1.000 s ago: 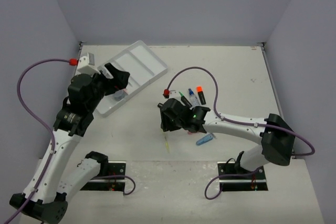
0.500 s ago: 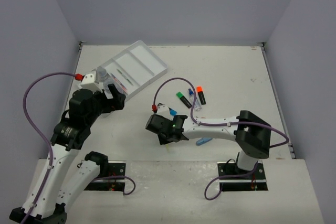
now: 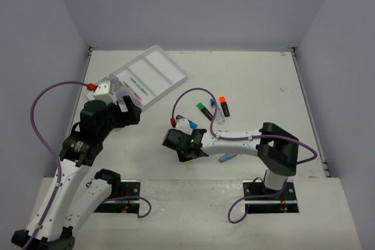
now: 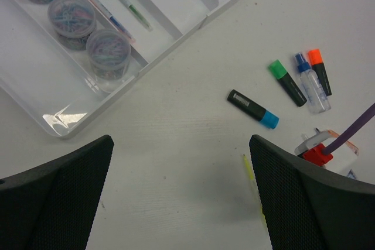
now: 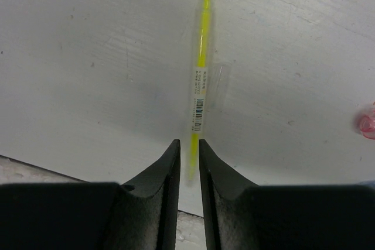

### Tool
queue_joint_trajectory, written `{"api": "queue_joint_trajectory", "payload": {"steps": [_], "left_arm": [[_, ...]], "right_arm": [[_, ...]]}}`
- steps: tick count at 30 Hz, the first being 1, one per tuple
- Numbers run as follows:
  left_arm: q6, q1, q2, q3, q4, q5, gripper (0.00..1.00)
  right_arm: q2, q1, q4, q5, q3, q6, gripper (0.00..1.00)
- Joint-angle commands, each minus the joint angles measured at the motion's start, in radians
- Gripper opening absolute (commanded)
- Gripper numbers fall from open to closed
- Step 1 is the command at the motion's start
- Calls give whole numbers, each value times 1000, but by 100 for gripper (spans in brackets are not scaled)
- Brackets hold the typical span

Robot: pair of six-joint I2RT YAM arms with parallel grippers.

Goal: Sort the stationery into containers
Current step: Move the pen to the center of the board.

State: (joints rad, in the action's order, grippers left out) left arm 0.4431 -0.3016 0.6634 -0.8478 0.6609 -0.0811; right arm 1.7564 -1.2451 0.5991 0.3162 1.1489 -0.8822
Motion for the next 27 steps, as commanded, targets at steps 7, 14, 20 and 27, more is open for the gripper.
{"api": "queue_joint_trajectory", "payload": {"steps": [7,14,20,27], "left_arm": [[-34,4,-16,6,-32,20,100],[-34,5,-22,7,-35,19,100],[-34,5,-27,7,-35,18,100],[-34,4,-34,8,-35,18,100]], "right_arm": [[35,0,-21,32,-3,-23,20],[69,0,-27,19,8,-18,18],[84,0,-54,0,11,-7,16],[139,0,-75,-37,44,2,17]]}}
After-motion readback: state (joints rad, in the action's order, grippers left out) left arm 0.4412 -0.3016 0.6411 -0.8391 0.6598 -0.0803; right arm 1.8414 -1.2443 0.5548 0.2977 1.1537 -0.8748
